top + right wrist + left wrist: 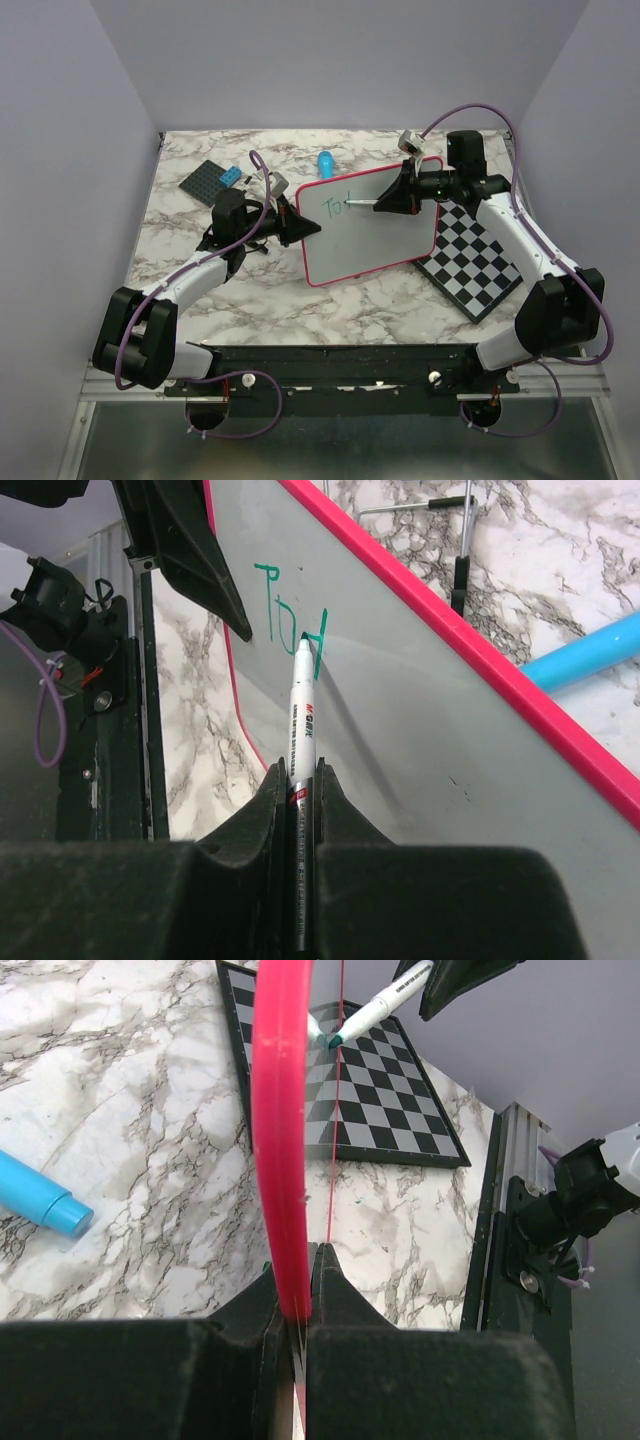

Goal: Write a sentence on the whiteboard

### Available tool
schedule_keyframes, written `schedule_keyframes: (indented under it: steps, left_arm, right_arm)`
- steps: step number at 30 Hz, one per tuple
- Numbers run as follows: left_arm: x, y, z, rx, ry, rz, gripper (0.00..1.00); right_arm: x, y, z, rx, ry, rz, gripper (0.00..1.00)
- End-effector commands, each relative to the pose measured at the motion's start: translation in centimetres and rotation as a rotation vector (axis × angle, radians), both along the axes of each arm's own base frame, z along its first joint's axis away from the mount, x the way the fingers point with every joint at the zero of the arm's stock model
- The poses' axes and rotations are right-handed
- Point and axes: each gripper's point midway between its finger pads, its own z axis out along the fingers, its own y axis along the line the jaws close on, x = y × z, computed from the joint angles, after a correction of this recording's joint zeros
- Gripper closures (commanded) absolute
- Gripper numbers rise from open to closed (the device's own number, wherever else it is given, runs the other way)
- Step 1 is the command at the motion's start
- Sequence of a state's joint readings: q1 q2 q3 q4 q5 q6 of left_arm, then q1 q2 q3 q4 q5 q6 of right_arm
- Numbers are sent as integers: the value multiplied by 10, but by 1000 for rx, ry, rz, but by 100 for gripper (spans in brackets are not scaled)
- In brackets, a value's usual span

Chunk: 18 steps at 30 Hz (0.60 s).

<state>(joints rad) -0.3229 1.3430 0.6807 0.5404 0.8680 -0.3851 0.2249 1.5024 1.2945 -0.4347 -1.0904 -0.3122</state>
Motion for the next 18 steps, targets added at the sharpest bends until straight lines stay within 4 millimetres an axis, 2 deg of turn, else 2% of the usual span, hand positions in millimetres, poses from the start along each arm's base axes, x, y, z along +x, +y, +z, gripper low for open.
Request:
schedule_keyframes:
  steps: [1,12,18]
  left_arm:
    - [10,6,-16,79,-45,41,100]
    - [11,6,-18,82,-42,40,100]
    - [10,6,-18,82,-42,37,100]
  right_arm:
    - [1,2,-9,-4,8,4,99]
    - [-11,-2,-21,-23,20,10,99]
    - [-8,-5,-13,-31,-14,-9,99]
